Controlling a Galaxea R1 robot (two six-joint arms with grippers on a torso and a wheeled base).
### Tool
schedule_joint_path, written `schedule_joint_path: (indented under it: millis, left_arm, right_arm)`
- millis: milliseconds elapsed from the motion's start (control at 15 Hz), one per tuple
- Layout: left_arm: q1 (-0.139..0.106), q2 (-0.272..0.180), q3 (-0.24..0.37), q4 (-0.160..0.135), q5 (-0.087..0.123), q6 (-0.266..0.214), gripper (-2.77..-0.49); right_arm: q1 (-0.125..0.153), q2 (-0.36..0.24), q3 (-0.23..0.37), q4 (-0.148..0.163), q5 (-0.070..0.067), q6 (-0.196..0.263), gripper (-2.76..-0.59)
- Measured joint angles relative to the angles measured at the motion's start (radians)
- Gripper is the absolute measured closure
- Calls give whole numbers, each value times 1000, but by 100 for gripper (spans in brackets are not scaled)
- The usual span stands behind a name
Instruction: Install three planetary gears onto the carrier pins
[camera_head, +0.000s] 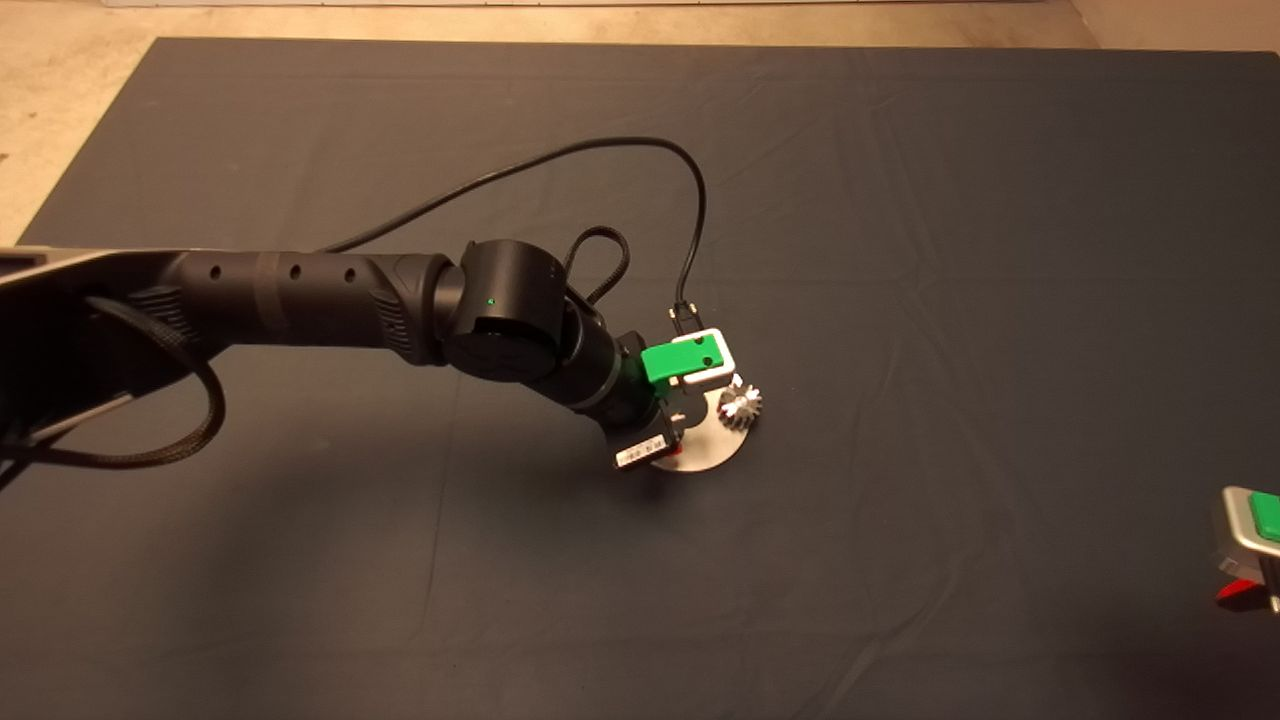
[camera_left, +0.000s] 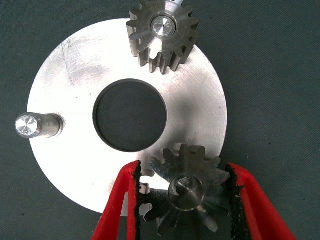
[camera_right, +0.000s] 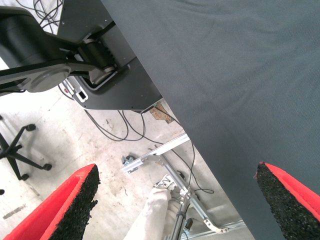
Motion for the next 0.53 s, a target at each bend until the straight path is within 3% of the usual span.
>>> schedule_joint_path:
  millis: [533]
  left_arm:
    - [0, -2, 0, -30, 9, 0, -81]
  right_arm:
    - [0, 3, -19, 0, 0, -2, -233]
